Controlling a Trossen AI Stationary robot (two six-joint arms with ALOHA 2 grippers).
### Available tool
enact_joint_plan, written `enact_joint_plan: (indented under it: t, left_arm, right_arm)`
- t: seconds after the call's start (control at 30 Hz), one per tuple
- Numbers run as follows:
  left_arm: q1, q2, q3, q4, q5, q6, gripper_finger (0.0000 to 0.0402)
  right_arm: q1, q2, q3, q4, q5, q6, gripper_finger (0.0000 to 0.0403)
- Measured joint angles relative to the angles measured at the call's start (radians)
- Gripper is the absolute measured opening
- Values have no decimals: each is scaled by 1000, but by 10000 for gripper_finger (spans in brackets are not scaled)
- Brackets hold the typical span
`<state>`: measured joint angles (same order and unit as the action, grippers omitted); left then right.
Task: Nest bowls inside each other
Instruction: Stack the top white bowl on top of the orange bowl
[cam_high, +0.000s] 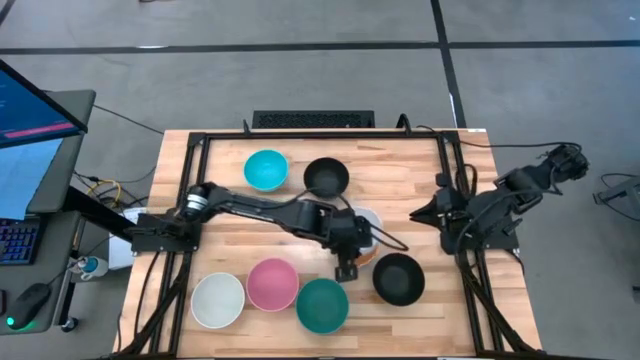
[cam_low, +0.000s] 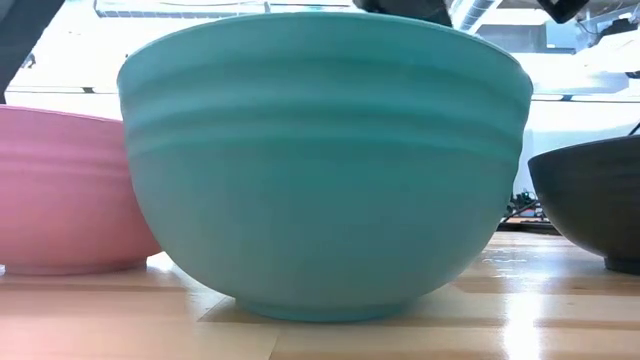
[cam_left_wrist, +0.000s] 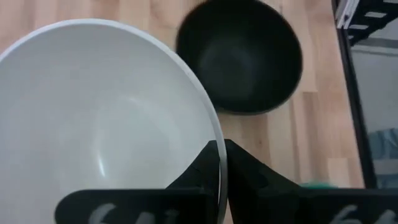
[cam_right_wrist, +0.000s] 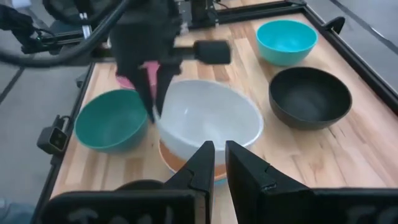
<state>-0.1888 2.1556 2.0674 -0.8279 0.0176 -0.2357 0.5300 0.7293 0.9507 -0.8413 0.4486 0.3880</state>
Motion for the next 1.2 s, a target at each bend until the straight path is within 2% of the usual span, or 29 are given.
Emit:
enact_joint_plan:
  t: [0.1,0.23,0.37,0.53,0.73,1.03,1.2]
  left_arm:
    - [-5,53,36,-12,21,-32,0]
    - [-1,80,45,-6,118,-57,11]
    - [10,90,42,-30,113,-90,37]
    - [40,89,49,-19,75,-100,79]
    - [69,89,52,28,126,-168,116]
    - [59,88,52,28,120,-169,111]
    - [47,88,51,25,67,-161,82]
  right_arm:
    - [-1,-26,-7,-1,0,-11,64]
    - [1,-39,-21,-2,-3,-11,64]
    - [0,-34,-26,-31,-54,-22,64]
    - [0,-35,-26,-46,-57,-22,64]
    - [0,-35,-26,-54,-58,-22,64]
    - [-2,-35,-26,-56,-57,-22,64]
    - [-2,-35,-25,-55,-57,-21,64]
